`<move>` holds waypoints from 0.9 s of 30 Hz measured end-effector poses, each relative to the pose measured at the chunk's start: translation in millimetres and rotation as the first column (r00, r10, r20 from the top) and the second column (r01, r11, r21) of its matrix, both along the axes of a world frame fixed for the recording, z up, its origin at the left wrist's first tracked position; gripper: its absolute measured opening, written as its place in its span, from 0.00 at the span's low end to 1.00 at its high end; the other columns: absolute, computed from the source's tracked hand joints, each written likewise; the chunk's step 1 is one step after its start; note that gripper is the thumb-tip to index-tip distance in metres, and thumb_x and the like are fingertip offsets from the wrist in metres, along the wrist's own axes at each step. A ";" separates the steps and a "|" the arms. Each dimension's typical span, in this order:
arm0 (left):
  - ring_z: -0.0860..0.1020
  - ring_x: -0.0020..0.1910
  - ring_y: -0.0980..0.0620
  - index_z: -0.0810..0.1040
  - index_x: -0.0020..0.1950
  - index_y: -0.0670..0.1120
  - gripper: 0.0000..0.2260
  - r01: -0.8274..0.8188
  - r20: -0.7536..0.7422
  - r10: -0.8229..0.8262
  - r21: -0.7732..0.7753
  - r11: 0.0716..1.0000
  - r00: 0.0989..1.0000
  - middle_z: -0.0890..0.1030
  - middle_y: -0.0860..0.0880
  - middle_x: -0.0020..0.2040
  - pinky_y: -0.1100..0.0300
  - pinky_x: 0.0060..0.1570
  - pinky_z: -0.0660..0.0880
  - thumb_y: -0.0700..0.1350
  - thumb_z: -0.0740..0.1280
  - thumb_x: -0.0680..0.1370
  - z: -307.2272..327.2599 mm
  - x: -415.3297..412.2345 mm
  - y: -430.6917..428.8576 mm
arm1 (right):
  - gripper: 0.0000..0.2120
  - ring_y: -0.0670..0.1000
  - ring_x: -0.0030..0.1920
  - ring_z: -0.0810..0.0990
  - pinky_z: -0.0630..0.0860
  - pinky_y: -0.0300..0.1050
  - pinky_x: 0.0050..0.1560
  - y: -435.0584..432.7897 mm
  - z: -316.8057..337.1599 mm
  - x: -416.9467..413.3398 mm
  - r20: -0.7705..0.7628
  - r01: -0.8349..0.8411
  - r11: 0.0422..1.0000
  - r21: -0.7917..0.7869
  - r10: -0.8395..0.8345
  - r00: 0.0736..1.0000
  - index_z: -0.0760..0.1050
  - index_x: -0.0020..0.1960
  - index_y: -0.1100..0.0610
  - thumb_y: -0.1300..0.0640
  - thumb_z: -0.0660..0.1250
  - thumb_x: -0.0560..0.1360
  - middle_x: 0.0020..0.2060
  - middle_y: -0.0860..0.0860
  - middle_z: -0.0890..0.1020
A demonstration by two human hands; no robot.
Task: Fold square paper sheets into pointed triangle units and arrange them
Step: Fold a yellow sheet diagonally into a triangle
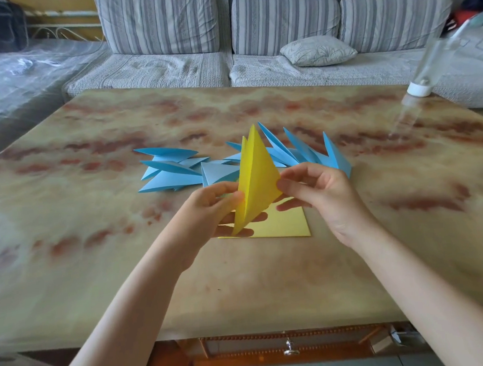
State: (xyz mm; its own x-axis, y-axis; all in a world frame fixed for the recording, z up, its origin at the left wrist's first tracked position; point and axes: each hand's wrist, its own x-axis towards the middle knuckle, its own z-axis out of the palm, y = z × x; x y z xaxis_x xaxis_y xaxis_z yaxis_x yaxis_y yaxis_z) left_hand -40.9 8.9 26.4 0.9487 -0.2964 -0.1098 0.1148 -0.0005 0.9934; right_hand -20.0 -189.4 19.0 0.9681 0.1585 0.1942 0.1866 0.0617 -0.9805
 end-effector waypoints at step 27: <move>0.84 0.37 0.54 0.78 0.60 0.53 0.13 -0.334 0.230 0.349 -0.104 0.937 0.909 0.86 0.52 0.43 0.63 0.33 0.78 0.45 0.69 0.76 4.1 -1.5 -10.0 | 0.06 0.49 0.35 0.81 0.79 0.41 0.36 9.2 5.2 -9.1 0.041 -0.007 0.996 -0.089 0.011 0.999 0.79 0.47 0.63 0.68 0.71 0.71 0.35 0.52 0.83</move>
State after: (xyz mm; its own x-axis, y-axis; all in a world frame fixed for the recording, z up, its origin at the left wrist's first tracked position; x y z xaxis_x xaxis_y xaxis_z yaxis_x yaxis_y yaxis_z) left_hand -42.5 -1.0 30.5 0.9884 0.0514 0.1426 -0.1455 0.0576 0.9877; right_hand -29.1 -180.2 24.3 0.9578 0.1860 0.2191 0.2272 -0.0236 -0.9736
